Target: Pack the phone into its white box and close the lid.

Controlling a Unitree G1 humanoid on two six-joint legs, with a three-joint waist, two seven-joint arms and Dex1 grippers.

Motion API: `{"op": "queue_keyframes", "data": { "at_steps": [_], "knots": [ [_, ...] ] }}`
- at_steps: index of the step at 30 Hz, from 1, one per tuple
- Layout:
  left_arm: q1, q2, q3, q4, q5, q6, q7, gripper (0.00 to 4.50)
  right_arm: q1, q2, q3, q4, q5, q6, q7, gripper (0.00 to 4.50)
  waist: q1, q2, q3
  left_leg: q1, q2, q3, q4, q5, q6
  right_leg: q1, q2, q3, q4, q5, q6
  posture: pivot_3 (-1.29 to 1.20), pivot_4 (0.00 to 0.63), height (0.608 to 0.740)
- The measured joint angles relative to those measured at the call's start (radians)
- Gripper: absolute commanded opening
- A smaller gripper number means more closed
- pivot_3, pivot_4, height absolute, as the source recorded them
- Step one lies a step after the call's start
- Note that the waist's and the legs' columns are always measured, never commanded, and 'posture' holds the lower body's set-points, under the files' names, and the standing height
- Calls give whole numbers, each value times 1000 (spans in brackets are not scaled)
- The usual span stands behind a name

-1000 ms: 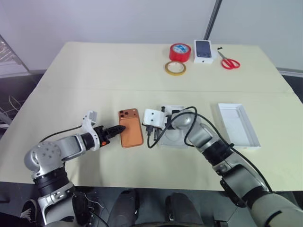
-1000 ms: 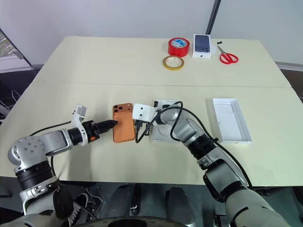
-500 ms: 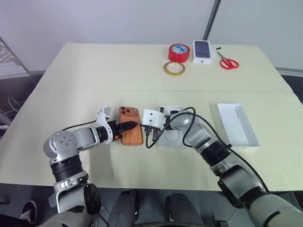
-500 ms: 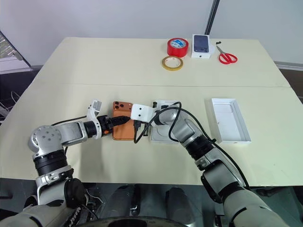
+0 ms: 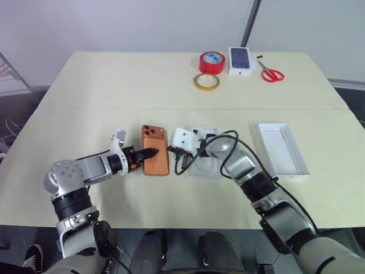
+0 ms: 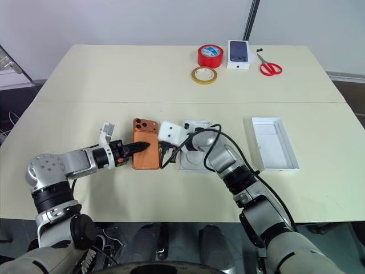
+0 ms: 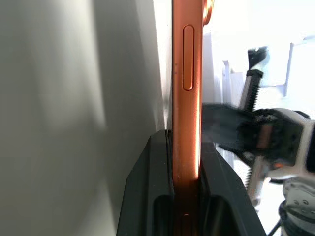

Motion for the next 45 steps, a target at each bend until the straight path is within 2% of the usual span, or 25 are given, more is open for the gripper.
{"op": "queue_keyframes", "data": {
  "at_steps": [1, 2, 3, 7, 10, 13, 15, 19, 29, 32, 34, 36, 45],
  "knots": [
    [1, -4, 10, 7, -8, 0, 4, 11, 0, 8, -48, -41, 79, 41, 28, 0, 1, 0, 0, -1, 0, 0, 0, 0, 0, 0, 0, 0, 0, 0, 0, 0, 150, 740],
    [1, -7, 16, 8, -19, 1, 12, 0, 0, 10, -94, -88, 162, 88, 59, 568, 2, -1, 0, -1, 0, 0, 0, 0, 0, 0, 0, 0, 0, 0, 0, 0, 150, 740],
    [5, -8, 20, 7, -28, 1, 17, 0, 2, -1, -129, -145, 225, 119, 88, 925, 4, -1, 0, -1, 0, 0, 0, 0, 0, 0, 0, 0, -1, 0, 0, 0, 150, 740],
    [16, -9, 26, -10, -39, -8, 19, 0, 110, -135, -134, -298, 283, 147, 163, 2865, 10, -1, 1, -2, 0, 0, -1, -1, 0, 0, -1, 0, -3, 0, 0, 0, 150, 740],
    [34, 6, 12, -31, -41, -19, 1, 0, 250, -257, -115, -384, 276, 114, 213, 2865, 5, -1, 1, -4, 0, 1, -3, -1, 0, -3, -1, 1, -4, 0, 0, 0, 150, 740],
    [40, 15, -39, -60, -40, -47, -18, 0, 371, -416, -98, -425, 206, -25, 264, 2865, 8, -1, 1, -5, 0, 1, -3, -1, 1, -4, -1, 1, -5, 0, 0, 0, 150, 740],
    [46, 26, -64, -67, -39, -73, -32, 0, 418, -468, -100, -423, 169, -100, 271, 2865, 5, -1, 1, -5, 0, 1, -2, -1, 1, -3, -1, 1, -5, 0, -1, 0, 150, 740],
    [45, 28, -93, -57, -39, -112, -46, 0, 447, -484, -102, -422, 137, -214, 260, 2865, 7, -1, 1, -5, 0, 1, -1, 0, 1, -3, -1, 1, -5, 1, -1, 0, 150, 740],
    [15, 37, -134, -11, -30, -163, -55, 0, 461, -489, -75, -337, 58, -330, 222, 2865, 11, -2, 2, -5, 0, 0, 0, 0, 1, -2, -1, 0, -6, 1, -1, 0, 150, 740],
    [11, 43, -147, -8, -29, -178, -57, 0, 463, -484, -65, -321, 50, -347, 210, 2067, 11, -2, 2, -5, 0, 0, 0, 0, 1, -2, -1, 0, -6, 1, -1, 0, 150, 740],
    [8, 43, -153, -5, -28, -183, -57, 0, 462, -482, -65, -321, 51, -350, 198, 975, 11, -2, 2, -5, 0, 0, 0, 0, 1, -2, -1, 0, -5, 1, -1, 0, 150, 740],
    [8, 43, -154, -5, -28, -184, -56, 0, 460, -482, -66, -321, 53, -357, 193, 154, 11, -2, 2, -5, 0, 0, 0, 0, 1, -2, -1, 0, -5, 1, -1, 0, 150, 740],
    [0, 27, -156, -1, -30, -185, -43, 0, 440, -441, -58, -317, 45, -359, 154, 67, 10, -2, 2, -5, 0, 0, 1, 0, 1, -1, -1, -1, -5, 1, -1, 0, 150, 740]
  ]
}}
